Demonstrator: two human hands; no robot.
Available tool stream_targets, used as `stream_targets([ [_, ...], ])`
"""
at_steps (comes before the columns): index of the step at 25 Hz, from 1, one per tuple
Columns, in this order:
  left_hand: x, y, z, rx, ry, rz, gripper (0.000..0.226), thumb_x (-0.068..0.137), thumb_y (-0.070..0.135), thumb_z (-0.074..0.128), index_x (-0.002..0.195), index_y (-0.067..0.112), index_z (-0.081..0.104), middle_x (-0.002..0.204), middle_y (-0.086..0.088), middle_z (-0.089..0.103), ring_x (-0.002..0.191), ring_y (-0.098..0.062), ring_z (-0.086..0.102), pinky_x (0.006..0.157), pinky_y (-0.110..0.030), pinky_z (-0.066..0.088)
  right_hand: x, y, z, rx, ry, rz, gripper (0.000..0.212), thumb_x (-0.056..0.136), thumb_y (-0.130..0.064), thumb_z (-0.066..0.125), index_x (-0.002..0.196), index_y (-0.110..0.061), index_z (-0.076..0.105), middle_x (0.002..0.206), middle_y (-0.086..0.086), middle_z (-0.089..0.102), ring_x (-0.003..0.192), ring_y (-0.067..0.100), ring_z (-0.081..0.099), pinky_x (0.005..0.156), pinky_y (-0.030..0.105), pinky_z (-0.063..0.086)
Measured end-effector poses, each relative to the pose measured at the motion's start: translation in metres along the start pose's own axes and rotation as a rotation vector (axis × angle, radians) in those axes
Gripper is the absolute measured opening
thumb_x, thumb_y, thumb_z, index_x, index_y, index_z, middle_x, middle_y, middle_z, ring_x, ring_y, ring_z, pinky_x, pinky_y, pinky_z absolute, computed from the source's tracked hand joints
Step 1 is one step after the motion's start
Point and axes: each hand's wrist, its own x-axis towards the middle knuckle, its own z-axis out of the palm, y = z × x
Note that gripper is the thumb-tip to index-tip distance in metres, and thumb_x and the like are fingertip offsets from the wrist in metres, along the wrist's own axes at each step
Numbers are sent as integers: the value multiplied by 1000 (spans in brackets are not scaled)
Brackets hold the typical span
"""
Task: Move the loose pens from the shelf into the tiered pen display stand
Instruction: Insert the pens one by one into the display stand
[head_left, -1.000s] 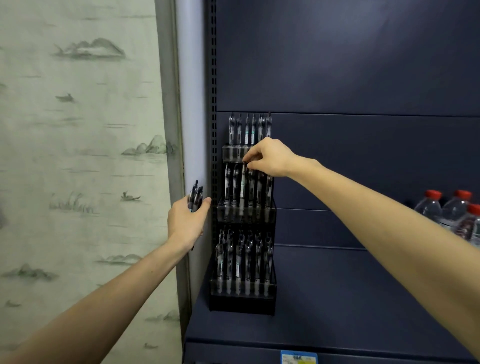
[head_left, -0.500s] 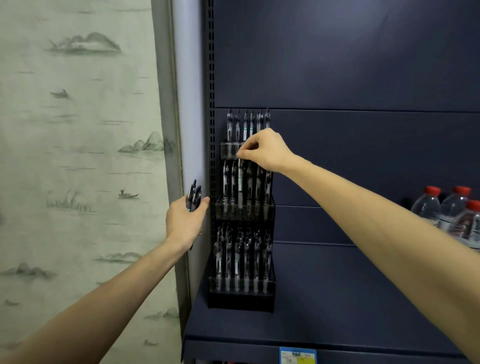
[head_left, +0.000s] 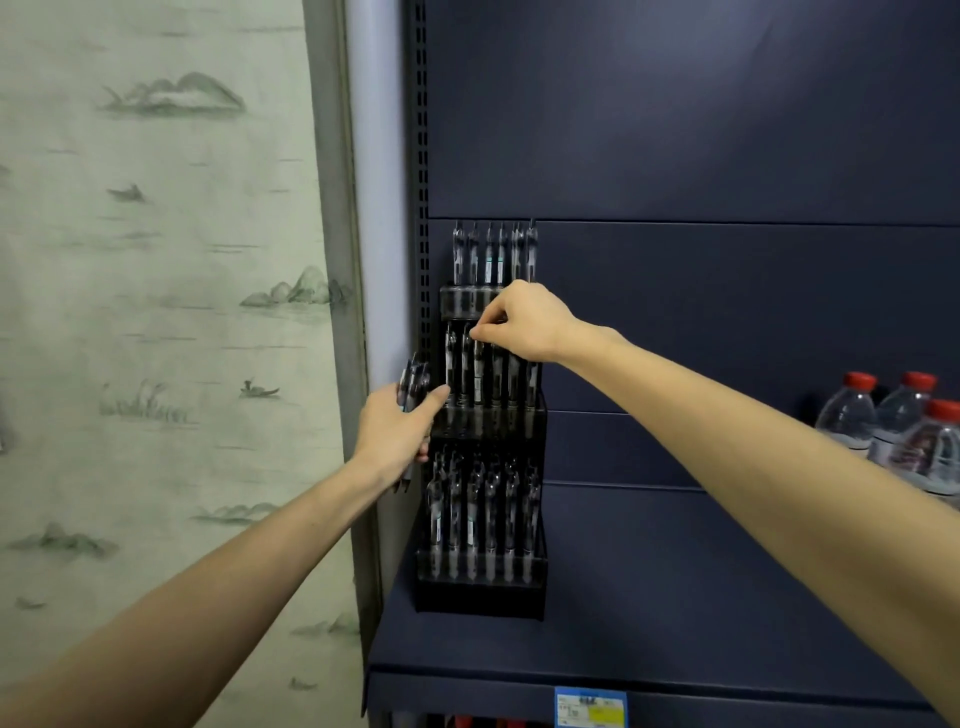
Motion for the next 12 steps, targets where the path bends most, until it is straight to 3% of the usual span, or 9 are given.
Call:
stream_targets([
  [2, -4, 4, 1, -23, -46, -4, 40, 97, 29, 71, 67, 13, 50, 50, -2, 49, 38, -16, 44, 40, -24, 39, 0, -4, 0, -28, 7, 33, 24, 98, -35, 65, 97, -17, 81, 79, 0, 74, 75, 18, 68, 75, 38, 60],
  [7, -11, 6, -4, -3, -52, -11, 42, 96, 33, 72, 66, 11, 53, 50, -3, 52, 40, -16, 47, 42, -26, 42, -3, -15, 6, -157, 115, -7, 30, 95, -40, 69, 81, -16, 80, 84, -1, 72, 114, 27, 53, 86, 40, 50],
  [12, -16, 6, -11, 21, -89, -31, 43, 96, 34, 71, 65, 12, 53, 50, -1, 52, 42, -17, 49, 44, -27, 44, -3, -14, -7, -207, 30, 20, 31, 94, -44, 70, 87, -16, 81, 86, 2, 72, 115, 28, 54, 90, 43, 51],
])
